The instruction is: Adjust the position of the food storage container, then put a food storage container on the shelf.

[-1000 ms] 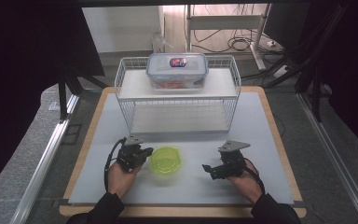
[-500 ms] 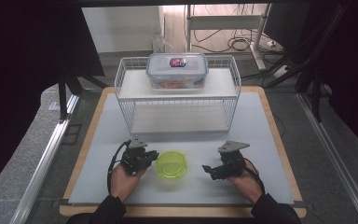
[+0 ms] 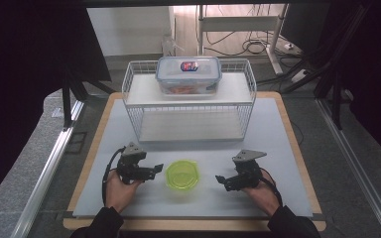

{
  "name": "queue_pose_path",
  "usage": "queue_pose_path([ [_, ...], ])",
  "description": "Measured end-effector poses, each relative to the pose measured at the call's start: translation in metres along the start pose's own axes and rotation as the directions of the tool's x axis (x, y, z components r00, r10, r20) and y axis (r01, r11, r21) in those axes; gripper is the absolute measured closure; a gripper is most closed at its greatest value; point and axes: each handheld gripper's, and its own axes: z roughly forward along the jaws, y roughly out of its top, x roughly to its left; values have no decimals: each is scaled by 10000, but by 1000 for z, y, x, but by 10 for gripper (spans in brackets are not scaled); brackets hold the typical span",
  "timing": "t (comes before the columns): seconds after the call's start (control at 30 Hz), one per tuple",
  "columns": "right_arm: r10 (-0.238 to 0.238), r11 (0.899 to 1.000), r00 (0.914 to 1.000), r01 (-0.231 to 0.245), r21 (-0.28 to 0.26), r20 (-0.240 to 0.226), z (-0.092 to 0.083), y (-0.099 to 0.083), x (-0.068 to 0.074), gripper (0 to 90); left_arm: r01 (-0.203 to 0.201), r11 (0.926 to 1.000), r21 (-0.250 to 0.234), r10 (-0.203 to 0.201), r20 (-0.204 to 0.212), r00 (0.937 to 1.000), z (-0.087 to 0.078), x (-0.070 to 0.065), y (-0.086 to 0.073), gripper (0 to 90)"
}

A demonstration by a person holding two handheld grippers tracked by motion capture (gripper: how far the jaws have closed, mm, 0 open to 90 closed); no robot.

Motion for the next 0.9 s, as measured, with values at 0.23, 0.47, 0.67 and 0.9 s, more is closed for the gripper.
queue_pose_path([
  [0.23,-45,10000,10000,45,-56,33,-2,1,-1,38,-467,9987,215,468,-66,9989,-3,-2,-16,56],
  [0.47,324,9992,9962,-305,252,-804,-1,7,4,0,-1054,9938,361,1047,194,9943,-6,-15,-26,52],
  [0.67,1210,9900,9784,-1067,923,-1674,3,16,7,2,-1239,9911,478,1216,481,9914,-6,-20,-33,54],
  [0.9,1365,9901,9676,-1259,626,-2124,6,31,13,181,-1271,9911,390,1250,516,9908,-10,-23,-37,56],
])
